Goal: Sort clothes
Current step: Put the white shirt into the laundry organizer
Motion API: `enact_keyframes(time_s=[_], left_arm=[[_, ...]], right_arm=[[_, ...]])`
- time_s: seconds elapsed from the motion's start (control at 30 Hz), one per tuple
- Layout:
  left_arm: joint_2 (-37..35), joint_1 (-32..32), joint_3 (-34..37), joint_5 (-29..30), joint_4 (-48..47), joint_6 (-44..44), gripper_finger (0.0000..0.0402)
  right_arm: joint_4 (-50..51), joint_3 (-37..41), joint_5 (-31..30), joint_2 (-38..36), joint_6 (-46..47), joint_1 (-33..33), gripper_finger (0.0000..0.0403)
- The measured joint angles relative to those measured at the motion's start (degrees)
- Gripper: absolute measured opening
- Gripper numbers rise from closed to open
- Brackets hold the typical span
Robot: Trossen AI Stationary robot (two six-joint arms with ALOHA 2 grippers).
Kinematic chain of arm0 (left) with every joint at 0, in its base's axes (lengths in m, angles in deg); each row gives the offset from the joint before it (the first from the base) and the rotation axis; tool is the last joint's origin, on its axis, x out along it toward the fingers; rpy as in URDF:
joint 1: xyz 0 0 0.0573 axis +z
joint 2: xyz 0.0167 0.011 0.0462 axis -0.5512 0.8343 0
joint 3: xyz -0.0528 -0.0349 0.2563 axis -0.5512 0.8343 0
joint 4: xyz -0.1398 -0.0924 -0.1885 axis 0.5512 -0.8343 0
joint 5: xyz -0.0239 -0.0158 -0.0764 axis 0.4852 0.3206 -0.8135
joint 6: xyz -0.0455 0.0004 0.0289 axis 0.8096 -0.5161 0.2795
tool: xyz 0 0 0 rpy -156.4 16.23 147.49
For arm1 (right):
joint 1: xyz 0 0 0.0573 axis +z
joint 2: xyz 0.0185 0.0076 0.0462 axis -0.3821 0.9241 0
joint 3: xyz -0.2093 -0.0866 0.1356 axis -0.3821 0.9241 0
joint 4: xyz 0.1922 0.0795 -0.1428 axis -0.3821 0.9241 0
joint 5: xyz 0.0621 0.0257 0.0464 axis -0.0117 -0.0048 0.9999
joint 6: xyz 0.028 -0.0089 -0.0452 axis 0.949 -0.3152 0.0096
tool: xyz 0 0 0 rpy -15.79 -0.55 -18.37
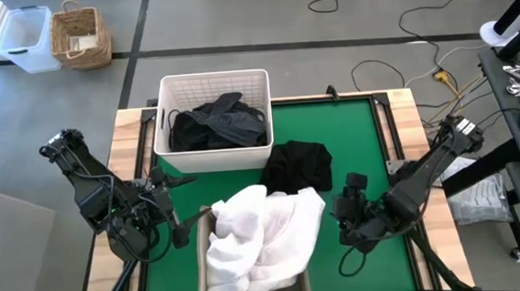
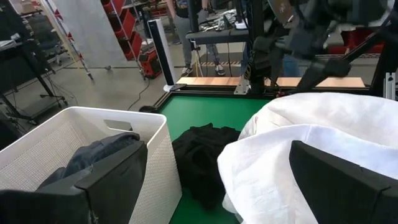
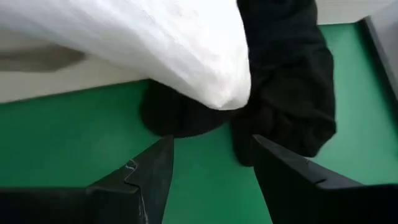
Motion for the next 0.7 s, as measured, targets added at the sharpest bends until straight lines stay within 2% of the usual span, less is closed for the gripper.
enact_keyframes(time_s=[0.13, 0.3, 0.47, 0.6, 0.7], left_arm=[[0.0, 0.0, 0.0, 0.0, 0.0, 0.0, 0.0367], [0.0, 0.0, 0.0, 0.0, 0.0, -0.2, 0.0367], [0.0, 0.0, 0.0, 0.1, 0.0, -0.2, 0.0367], [0.0, 0.0, 0.0, 0.1, 0.1, -0.2, 0.0367], [0.0, 0.0, 0.0, 0.0, 0.1, 0.1, 0.0367]], right_arm=[[-0.9, 2.4, -4.0, 2.4, 0.1, 0.0, 0.0206], [-6.3, 4.9, -11.1, 4.3, -1.4, 0.0, 0.0206], [-10.7, 6.8, -15.4, 5.6, -2.7, -0.3, 0.0202], [-15.4, 8.2, -17.8, 5.6, -4.2, -0.3, 0.0176], [-16.9, 8.6, -18.9, 5.6, -4.4, -0.3, 0.0136]])
